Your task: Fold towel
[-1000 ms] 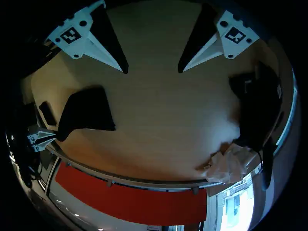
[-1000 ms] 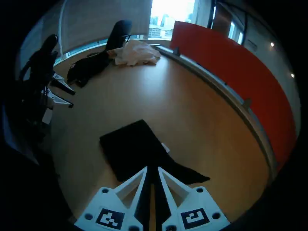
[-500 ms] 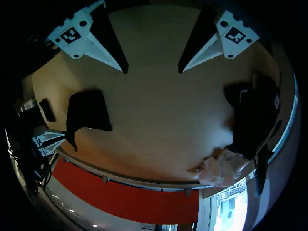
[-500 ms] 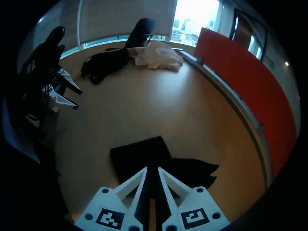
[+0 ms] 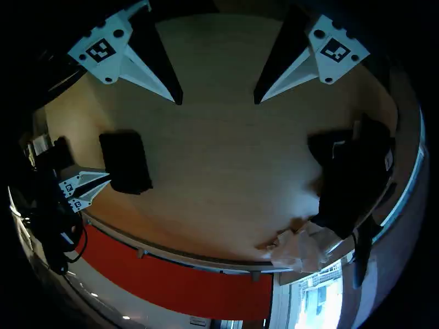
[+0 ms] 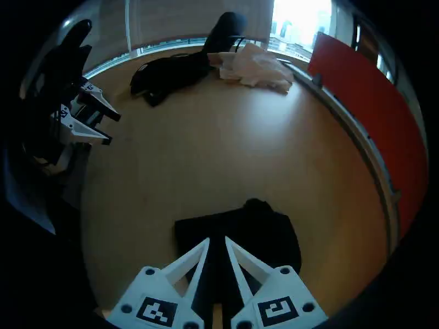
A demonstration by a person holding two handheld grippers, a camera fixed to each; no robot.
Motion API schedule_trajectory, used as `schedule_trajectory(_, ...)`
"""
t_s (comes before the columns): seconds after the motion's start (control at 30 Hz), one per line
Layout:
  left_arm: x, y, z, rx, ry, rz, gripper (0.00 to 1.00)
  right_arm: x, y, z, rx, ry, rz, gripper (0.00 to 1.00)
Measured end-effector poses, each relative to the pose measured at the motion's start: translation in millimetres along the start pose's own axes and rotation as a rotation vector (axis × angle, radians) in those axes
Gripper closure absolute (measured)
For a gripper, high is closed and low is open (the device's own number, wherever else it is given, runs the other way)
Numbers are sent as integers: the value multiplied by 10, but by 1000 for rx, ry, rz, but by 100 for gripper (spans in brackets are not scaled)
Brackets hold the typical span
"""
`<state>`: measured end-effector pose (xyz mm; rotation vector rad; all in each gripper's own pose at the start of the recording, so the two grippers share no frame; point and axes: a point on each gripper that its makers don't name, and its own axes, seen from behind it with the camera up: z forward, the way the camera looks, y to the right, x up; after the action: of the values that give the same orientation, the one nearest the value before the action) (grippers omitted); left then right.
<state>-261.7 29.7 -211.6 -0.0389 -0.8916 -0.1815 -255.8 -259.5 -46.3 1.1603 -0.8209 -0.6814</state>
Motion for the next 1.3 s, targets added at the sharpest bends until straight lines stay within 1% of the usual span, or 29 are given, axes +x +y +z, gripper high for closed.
schedule_trajectory(0.07,-1,-2,7,-1,-1,-1,4,-7,-1,6,3,-3,5,95)
schedule_trajectory(0.13,2,-5,14,-1,-2,1,4,-23,-8,10,8,-7,12,92)
schedule_trajectory(0.2,6,-7,20,0,-3,4,4,-39,-18,12,15,-9,18,87)
schedule_trajectory(0.23,8,-9,22,0,-4,5,4,-45,-25,12,18,-10,21,82)
schedule_trajectory(0.27,9,-11,24,0,-4,6,4,-52,-31,11,21,-10,24,76)
schedule_trajectory(0.33,13,-16,30,1,-6,8,4,-67,-40,8,25,-11,30,60)
schedule_trajectory(0.4,17,-20,35,1,-7,9,4,-84,-44,5,27,-12,36,37)
schedule_trajectory(0.43,20,-20,36,1,-7,9,4,-93,-43,4,26,-12,40,30)
schedule_trajectory(0.47,22,-20,38,0,-7,9,4,-103,-41,3,24,-13,43,27)
schedule_trajectory(0.5,24,-19,41,-1,-8,9,4,-115,-38,2,23,-14,47,25)
schedule_trajectory(0.67,36,-6,57,-6,-8,8,4,-163,-19,-13,12,-15,63,26)
schedule_trajectory(0.87,47,-1,71,-7,-10,20,4,-239,5,-43,-8,-15,84,26)
schedule_trajectory(1.3,101,12,101,-9,-8,40,4,-531,-39,-88,-44,-43,134,26)
